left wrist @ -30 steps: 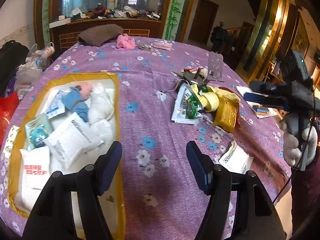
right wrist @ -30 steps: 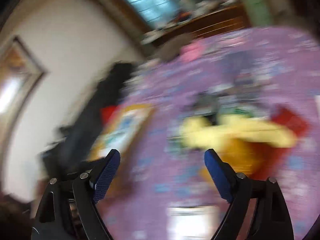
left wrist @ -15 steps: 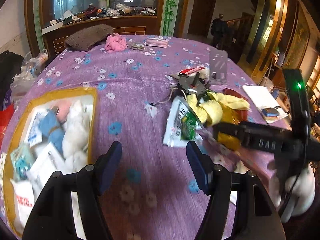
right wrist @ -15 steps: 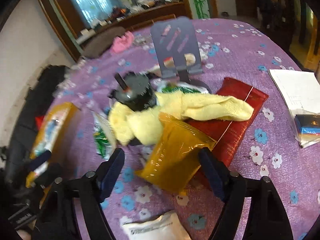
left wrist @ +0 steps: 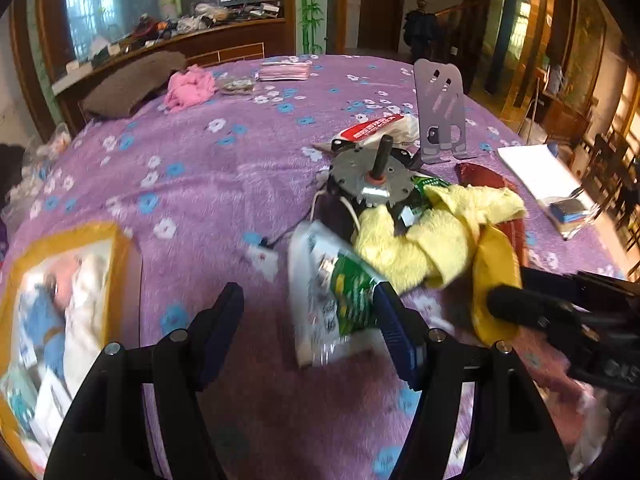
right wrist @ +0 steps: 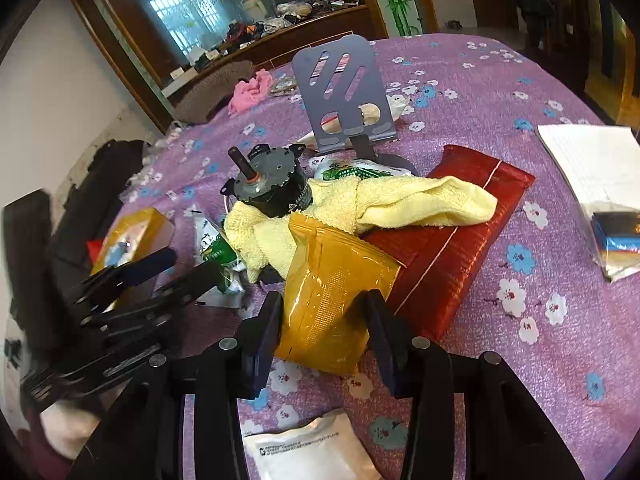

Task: Organize soft objects
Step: 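Grasp the yellow padded envelope with the right gripper while the left gripper approaches a green-labelled packet, then grasp the green-labelled white packet with the left gripper while the right gripper lifts the envelope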

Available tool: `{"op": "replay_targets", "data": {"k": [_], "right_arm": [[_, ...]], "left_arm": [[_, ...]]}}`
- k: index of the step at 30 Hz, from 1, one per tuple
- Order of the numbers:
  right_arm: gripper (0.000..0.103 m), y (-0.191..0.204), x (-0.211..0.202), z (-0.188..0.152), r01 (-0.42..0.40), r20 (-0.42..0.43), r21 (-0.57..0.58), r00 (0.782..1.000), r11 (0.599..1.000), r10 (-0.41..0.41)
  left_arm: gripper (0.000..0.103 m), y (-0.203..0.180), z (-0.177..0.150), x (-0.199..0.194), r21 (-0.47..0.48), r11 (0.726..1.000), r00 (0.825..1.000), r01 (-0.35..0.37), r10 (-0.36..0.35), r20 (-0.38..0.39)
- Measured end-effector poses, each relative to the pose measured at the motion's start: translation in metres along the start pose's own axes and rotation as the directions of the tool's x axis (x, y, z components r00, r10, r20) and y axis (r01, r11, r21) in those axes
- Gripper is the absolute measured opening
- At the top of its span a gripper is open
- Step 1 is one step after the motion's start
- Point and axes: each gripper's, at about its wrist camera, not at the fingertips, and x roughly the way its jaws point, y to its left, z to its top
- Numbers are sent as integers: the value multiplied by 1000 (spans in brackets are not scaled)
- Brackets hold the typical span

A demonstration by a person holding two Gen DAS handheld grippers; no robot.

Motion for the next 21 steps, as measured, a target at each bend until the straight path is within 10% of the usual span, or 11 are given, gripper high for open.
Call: {"op": "replay_targets", "data": {"k": [5, 7, 10, 21], "right_arm": [[41, -7, -5, -1, -27, 8, 14, 1000, 1000, 27], [40, -7, -7, -2, -34, 11, 16, 999, 999, 33], [39, -9, -11, -3, -49, 16, 27, 999, 998, 48], [38, 5, -45, -12, -95, 68, 9, 993, 995, 94]], "left_arm": [[65, -10, 3, 15, 30, 998, 998, 49, -48, -39], [44, -11, -1, 14, 18, 995, 994, 96, -95, -47], [39, -8, -3, 2, -14, 992, 991, 126, -126, -33], [39, 29, -33, -93, -158, 969, 978, 192, -174, 118]]}}
